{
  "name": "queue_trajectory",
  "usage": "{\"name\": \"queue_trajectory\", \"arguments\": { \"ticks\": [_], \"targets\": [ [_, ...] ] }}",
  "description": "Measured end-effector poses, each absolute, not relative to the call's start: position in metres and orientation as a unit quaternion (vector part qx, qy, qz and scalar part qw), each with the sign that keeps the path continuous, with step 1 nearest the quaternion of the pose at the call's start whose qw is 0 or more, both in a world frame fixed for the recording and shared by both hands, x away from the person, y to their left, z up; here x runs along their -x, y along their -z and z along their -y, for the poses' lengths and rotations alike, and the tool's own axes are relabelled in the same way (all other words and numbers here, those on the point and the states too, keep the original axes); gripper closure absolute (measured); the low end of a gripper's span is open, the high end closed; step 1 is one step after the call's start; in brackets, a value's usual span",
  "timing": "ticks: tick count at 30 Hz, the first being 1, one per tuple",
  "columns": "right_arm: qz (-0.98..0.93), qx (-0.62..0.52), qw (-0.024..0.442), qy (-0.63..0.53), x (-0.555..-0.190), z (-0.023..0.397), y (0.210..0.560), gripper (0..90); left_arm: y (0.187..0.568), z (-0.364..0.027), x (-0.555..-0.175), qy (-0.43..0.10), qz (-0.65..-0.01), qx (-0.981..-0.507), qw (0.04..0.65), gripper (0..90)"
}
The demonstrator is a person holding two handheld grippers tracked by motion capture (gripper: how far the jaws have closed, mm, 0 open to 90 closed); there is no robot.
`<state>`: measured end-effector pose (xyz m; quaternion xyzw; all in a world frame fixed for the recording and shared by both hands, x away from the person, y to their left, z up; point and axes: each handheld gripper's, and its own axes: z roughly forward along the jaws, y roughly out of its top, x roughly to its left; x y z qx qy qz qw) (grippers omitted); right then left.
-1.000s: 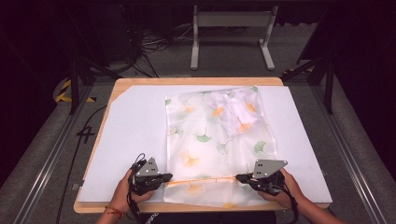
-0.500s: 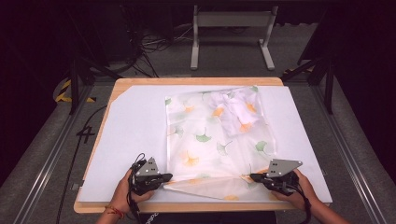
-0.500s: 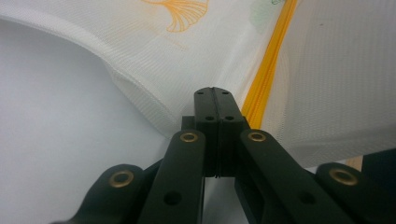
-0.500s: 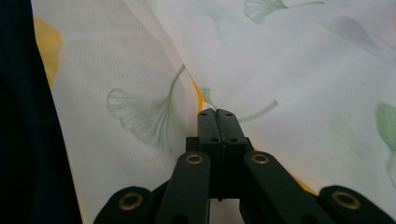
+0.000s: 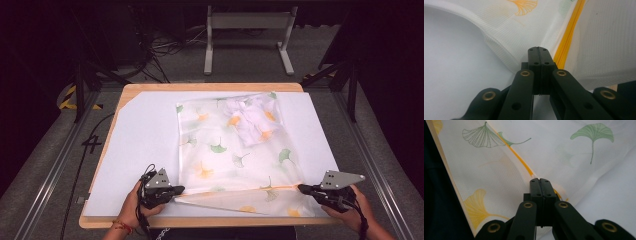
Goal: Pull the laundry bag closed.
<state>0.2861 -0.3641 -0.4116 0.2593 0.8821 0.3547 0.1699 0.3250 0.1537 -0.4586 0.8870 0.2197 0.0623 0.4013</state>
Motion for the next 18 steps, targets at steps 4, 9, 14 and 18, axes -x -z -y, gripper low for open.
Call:
{"name": "queue_trajectory", "arguments": {
  "ticks": [4, 9, 14, 18],
  "targets": [
    [-0.880, -0.272, 0.186, -0.341, -0.285, 0.371, 0.413, 90.0, 0.459, -0.153, -0.325, -0.065, -0.220, -0.887, 0.401, 90.0],
    [-0.861, -0.312, 0.179, -0.359, -0.290, 0.400, 0.423, 90.0, 0.459, -0.154, -0.326, -0.058, -0.222, -0.886, 0.403, 90.0],
    [-0.864, -0.290, 0.189, -0.365, -0.285, 0.387, 0.414, 90.0, 0.458, -0.154, -0.324, -0.067, -0.219, -0.887, 0.401, 90.0],
    [-0.860, -0.295, 0.196, -0.368, -0.287, 0.387, 0.416, 90.0, 0.458, -0.153, -0.319, -0.085, -0.211, -0.888, 0.400, 90.0]
  ]
}}
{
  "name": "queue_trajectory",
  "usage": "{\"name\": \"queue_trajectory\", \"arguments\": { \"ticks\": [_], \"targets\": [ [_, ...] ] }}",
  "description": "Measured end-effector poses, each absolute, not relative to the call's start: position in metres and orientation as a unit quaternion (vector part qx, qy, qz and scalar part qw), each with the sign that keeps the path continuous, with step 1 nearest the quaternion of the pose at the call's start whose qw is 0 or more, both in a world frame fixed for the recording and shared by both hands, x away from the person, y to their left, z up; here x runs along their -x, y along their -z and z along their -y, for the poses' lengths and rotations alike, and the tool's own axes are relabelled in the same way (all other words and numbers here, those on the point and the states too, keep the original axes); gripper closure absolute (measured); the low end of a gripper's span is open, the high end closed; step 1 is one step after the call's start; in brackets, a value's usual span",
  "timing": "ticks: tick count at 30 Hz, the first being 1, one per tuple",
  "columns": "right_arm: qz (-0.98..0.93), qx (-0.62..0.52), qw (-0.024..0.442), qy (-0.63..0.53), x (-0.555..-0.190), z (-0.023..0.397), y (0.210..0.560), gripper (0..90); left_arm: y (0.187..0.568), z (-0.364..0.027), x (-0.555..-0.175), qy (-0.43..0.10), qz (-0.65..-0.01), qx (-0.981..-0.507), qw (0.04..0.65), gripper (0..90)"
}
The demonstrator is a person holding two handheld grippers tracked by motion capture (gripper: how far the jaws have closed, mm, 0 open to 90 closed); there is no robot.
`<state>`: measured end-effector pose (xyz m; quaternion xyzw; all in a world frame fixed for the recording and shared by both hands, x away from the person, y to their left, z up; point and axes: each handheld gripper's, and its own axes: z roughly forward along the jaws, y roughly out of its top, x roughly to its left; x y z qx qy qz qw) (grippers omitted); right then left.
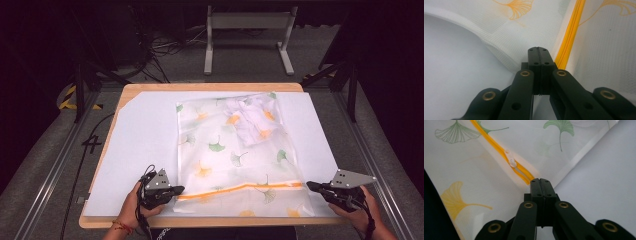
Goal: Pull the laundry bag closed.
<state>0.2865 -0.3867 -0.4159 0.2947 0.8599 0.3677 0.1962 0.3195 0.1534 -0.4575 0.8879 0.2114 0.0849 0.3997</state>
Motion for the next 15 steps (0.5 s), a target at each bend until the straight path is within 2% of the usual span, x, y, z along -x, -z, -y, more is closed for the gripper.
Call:
{"name": "queue_trajectory", "arguments": {
  "ticks": [9, 15],
  "targets": [
    [-0.831, -0.314, 0.221, -0.402, -0.292, 0.387, 0.408, 90.0, 0.437, -0.176, -0.303, -0.139, -0.204, -0.867, 0.433, 90.0],
    [-0.816, -0.322, 0.252, -0.410, -0.292, 0.392, 0.400, 90.0, 0.427, -0.200, -0.299, -0.182, -0.225, -0.851, 0.439, 90.0]
  ]
}}
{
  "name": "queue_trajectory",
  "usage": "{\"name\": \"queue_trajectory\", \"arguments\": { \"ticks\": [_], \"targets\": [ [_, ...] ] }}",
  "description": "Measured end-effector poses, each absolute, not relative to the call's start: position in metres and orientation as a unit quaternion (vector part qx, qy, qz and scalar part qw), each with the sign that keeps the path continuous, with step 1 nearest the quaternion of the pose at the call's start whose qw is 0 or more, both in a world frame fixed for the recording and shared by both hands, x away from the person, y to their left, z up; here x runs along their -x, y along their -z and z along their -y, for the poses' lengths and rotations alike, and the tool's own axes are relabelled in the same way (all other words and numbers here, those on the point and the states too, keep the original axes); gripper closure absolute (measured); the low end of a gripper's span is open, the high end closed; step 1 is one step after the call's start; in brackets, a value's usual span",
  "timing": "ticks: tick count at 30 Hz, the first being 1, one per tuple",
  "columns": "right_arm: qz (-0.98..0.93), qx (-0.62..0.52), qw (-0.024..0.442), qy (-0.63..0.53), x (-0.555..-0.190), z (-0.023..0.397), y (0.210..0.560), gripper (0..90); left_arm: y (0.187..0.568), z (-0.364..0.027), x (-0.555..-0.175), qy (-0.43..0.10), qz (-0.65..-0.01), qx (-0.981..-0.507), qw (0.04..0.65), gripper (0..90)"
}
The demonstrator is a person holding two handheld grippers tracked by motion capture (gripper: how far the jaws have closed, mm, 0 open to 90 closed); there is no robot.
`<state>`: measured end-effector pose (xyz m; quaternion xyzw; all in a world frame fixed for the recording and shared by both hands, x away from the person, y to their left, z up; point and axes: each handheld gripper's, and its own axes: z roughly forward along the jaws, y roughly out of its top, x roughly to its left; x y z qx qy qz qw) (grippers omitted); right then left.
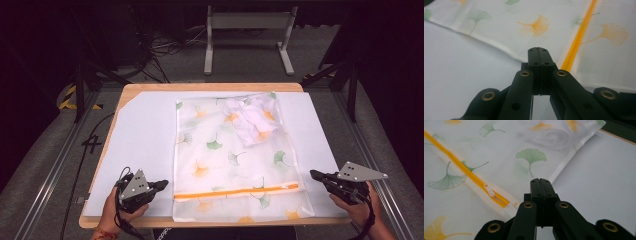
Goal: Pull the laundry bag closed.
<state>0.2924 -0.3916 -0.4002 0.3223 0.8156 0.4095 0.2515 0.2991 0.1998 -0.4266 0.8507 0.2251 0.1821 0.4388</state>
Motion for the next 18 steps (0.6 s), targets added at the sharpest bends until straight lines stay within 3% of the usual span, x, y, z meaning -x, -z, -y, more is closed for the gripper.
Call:
{"name": "queue_trajectory", "arguments": {
  "ticks": [8, 15, 18],
  "targets": [
    [-0.799, -0.336, 0.281, -0.413, -0.294, 0.403, 0.399, 84.8, 0.423, -0.228, -0.300, -0.223, -0.260, -0.832, 0.437, 83.0],
    [-0.772, -0.374, 0.301, -0.416, -0.299, 0.415, 0.404, 61.0, 0.430, -0.250, -0.305, -0.244, -0.296, -0.818, 0.429, 66.6],
    [-0.757, -0.395, 0.305, -0.422, -0.302, 0.421, 0.407, 53.6, 0.433, -0.258, -0.308, -0.251, -0.315, -0.809, 0.428, 54.6]
  ]
}}
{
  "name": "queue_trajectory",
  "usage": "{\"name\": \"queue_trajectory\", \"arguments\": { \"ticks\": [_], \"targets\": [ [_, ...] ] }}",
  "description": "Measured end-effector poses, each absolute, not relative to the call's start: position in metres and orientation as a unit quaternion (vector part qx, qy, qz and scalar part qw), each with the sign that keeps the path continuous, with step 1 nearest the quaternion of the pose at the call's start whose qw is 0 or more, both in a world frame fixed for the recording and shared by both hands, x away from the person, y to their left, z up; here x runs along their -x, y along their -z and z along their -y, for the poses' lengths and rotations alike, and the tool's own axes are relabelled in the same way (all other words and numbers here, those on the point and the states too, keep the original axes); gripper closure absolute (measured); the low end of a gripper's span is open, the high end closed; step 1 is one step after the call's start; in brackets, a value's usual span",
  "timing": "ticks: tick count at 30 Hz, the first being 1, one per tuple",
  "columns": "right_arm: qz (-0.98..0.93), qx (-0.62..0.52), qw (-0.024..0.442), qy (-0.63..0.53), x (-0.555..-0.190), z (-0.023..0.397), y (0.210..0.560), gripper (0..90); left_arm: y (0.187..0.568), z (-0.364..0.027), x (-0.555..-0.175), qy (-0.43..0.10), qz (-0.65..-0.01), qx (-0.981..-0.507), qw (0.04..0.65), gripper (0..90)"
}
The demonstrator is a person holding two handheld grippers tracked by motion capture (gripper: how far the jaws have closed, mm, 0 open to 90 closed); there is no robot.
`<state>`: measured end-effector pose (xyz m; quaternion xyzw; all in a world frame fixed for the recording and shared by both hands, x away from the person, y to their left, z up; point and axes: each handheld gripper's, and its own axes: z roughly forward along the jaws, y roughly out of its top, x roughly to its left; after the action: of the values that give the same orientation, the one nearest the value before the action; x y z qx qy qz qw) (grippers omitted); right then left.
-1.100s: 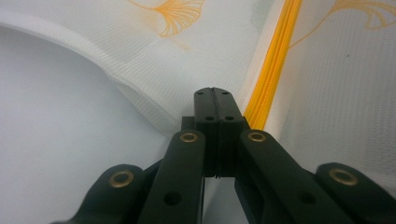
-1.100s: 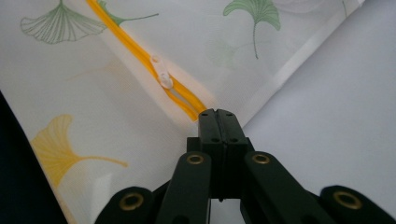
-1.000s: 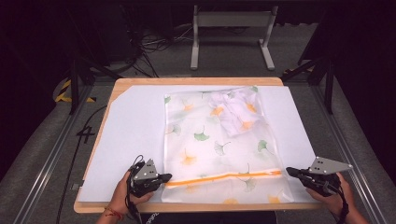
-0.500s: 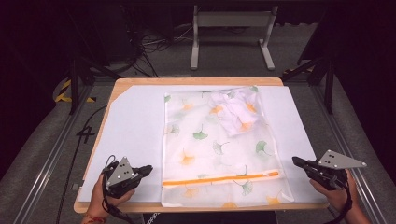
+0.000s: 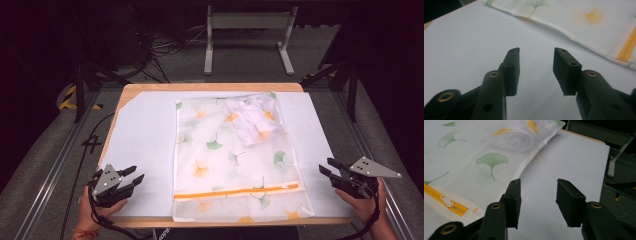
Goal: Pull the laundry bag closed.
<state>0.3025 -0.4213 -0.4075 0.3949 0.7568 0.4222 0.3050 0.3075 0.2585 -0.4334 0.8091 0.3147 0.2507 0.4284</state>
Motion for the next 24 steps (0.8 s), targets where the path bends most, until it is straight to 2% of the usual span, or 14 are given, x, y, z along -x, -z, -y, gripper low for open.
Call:
{"name": "queue_trajectory", "arguments": {
  "ticks": [4, 6, 10, 13, 17, 24],
  "targets": [
    [-0.742, -0.422, 0.307, -0.421, -0.307, 0.427, 0.413, 40.9, 0.441, -0.274, -0.308, -0.250, -0.347, -0.791, 0.438, 40.2],
    [-0.741, -0.429, 0.313, -0.412, -0.309, 0.429, 0.417, 37.0, 0.444, -0.278, -0.307, -0.243, -0.355, -0.788, 0.441, 36.9],
    [-0.735, -0.445, 0.317, -0.402, -0.312, 0.432, 0.426, 31.4, 0.447, -0.281, -0.307, -0.238, -0.378, -0.782, 0.435, 22.6],
    [-0.734, -0.446, 0.321, -0.399, -0.312, 0.433, 0.428, 28.8, 0.446, -0.276, -0.307, -0.233, -0.380, -0.779, 0.441, 16.0],
    [-0.734, -0.446, 0.324, -0.398, -0.311, 0.433, 0.428, 26.8, 0.450, -0.272, -0.310, -0.229, -0.382, -0.786, 0.429, 12.8],
    [-0.735, -0.443, 0.327, -0.395, -0.310, 0.429, 0.429, 23.3, 0.453, -0.276, -0.308, -0.223, -0.391, -0.776, 0.442, 11.4]
  ]
}}
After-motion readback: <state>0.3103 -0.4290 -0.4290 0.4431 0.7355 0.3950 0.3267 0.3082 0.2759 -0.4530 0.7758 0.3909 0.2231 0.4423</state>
